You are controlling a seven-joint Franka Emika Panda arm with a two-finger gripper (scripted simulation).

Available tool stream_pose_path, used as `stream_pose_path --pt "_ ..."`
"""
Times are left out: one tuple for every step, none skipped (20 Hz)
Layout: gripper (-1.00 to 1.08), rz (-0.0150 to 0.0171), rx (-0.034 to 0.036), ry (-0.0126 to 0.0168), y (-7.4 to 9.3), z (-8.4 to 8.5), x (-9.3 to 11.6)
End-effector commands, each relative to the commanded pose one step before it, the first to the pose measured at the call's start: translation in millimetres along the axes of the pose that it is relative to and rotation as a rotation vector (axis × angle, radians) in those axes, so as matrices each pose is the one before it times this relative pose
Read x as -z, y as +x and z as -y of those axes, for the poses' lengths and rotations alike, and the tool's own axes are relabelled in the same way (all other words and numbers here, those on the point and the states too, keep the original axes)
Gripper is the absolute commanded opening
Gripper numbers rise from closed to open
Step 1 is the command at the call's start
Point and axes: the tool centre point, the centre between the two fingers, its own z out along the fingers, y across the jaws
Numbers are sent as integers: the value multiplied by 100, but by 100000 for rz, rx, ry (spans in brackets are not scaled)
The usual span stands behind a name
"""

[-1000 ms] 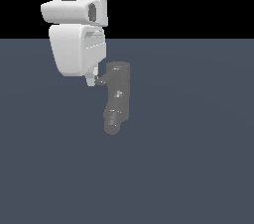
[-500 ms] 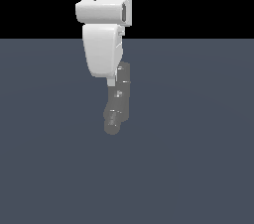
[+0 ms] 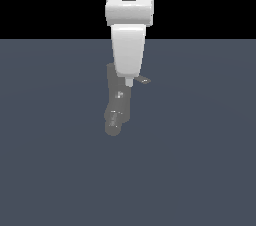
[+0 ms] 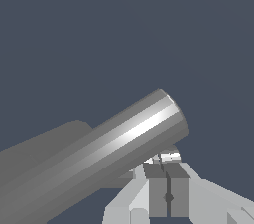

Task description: Turn on the faucet by rotating a designated handle.

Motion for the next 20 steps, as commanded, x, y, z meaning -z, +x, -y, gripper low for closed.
stream_pose_path --pt "-100 -10 -388 -10 790 594 -3" --pt "-100 -5 -98 -1 349 296 1" --pt "-100 -5 -98 -1 348 296 1" --pt "-100 -5 -98 -1 347 296 1" --pt "-100 -4 -98 -1 347 295 1" --pt "-100 -4 -98 -1 346 295 1" --pt "-100 -4 -98 -1 345 294 1" --pt "-100 -4 -98 -1 344 294 1" --pt "-100 -4 -98 -1 343 293 1" --pt "-100 -3 -98 -1 343 292 1" --pt "-100 -3 -98 -1 342 292 1" --pt "-100 -3 -98 -1 340 291 1" --pt "-100 -3 -98 -1 339 290 2" --pt "-100 -2 -98 -1 338 289 2" --pt "-100 -2 -98 -1 337 288 2" --pt "-100 -1 -85 -1 329 288 2" --pt "-100 -1 -98 -1 334 287 2" --pt "-100 -1 -98 -1 333 286 2" --pt "-100 0 -85 -1 325 285 2" --pt "-100 0 -98 -1 330 283 3"
